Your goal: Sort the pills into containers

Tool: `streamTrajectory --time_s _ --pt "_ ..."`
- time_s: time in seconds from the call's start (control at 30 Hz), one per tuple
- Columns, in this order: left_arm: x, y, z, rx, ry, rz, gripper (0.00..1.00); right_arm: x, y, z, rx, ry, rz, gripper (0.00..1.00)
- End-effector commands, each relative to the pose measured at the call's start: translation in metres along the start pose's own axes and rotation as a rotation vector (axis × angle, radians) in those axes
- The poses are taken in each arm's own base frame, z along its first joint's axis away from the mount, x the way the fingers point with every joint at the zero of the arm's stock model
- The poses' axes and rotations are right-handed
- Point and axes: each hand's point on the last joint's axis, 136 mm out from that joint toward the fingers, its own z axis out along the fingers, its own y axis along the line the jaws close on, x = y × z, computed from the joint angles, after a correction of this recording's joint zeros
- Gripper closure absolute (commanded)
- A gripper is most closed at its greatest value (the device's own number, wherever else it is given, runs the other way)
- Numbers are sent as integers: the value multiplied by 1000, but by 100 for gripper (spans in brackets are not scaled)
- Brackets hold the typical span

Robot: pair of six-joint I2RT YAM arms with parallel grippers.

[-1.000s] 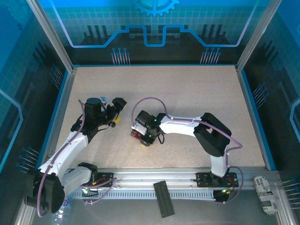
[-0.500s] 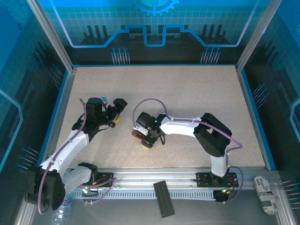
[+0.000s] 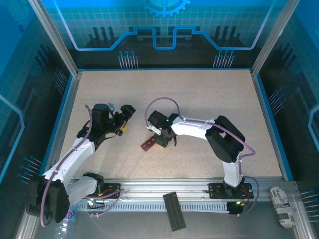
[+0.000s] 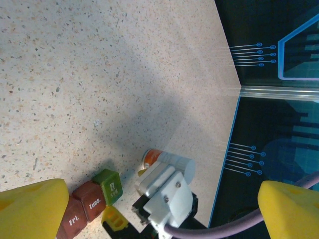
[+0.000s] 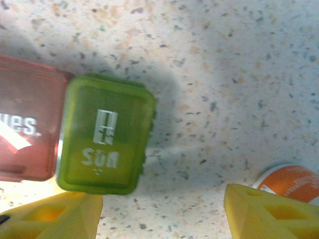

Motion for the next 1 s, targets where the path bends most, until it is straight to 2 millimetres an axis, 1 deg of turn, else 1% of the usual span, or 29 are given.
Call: streamTrajectory --time_s 0.0,0.13,0.2,0.27,0.33,0.43,0.57,0.77,0.87,0.97 --pt "-1 1 0 -25 7 41 1 -2 5 -14 -45 -10 0 33" --pt "3 11 -3 -87 26 94 1 -7 16 -42 -146 -81 79 32" --pt "6 17 -5 -113 38 109 1 -13 18 -52 -186 -114 133 32" --pt "9 25 -6 -146 52 127 1 -18 15 -54 -207 -126 197 32" --pt "12 34 -9 -187 66 152 2 -24 13 -53 -231 -130 261 33" --pt "17 50 -16 -271 97 198 5 -32 12 -46 -244 -124 309 33" --pt "31 65 -21 -346 190 254 7 -37 9 -36 -236 -100 353 33" --pt "52 80 -29 -413 251 341 8 -45 8 -23 -265 -102 412 33" --pt "59 86 -31 -461 261 416 8 -44 10 -16 -272 -90 425 33" --pt "65 90 -29 -501 276 485 8 -42 12 -9 -274 -79 434 33"
